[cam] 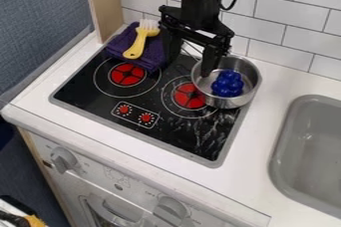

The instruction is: Move the yellow brush to the lower right of the stove.

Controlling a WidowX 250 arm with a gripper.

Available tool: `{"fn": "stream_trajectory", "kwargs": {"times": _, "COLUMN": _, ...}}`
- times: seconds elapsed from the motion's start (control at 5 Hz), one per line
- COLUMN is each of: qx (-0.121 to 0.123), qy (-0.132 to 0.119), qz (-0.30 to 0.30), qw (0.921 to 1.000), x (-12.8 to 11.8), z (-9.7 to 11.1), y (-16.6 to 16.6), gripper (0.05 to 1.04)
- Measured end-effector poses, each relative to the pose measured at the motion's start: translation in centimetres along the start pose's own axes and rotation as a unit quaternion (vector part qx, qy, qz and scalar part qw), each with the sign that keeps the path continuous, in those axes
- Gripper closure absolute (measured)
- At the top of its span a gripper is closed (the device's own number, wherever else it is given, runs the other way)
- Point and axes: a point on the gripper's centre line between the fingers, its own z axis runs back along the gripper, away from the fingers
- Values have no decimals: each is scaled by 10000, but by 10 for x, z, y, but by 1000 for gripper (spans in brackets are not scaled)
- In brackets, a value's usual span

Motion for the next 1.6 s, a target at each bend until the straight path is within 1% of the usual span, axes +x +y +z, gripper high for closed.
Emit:
{"fn": "stream_trajectory", "kwargs": {"times": 0.2, "qx": -18, "qy": 191, "qz": -25, "qw": 9998, "x": -2, "z": -12, "y": -1, "gripper": 83}}
{"fn": "stream_trajectory", "kwargs": {"times": 0.4, "qx": -10, "qy": 215, "qz": 217, "qw": 9995, "x": 12, "z": -24, "y": 30, "gripper": 83}}
{"fn": "stream_trajectory", "kwargs": {"times": 0.6, "qx": 244, "qy": 210, "qz": 595, "qw": 9977, "x": 28, "z": -37, "y": 67, "gripper": 83}}
{"fn": "stream_trajectory", "kwargs": {"times": 0.8, "qx": 351, "qy": 47, "qz": 1032, "qw": 9940, "x": 41, "z": -42, "y": 98, "gripper": 83}}
{"fn": "stream_trajectory", "kwargs": {"times": 1.0, "qx": 246, "qy": 59, "qz": 1492, "qw": 9885, "x": 38, "z": -49, "y": 121, "gripper": 83}}
{"fn": "stream_trajectory", "kwargs": {"times": 1.2, "qx": 218, "qy": 73, "qz": 1782, "qw": 9837, "x": 31, "z": -49, "y": 135, "gripper": 83}}
{"fn": "stream_trajectory", "kwargs": {"times": 1.4, "qx": 203, "qy": 55, "qz": 1970, "qw": 9802, "x": 32, "z": -54, "y": 147, "gripper": 83}}
{"fn": "stream_trajectory", "kwargs": {"times": 1.6, "qx": 171, "qy": 196, "qz": 2042, "qw": 9786, "x": 33, "z": -65, "y": 148, "gripper": 83}}
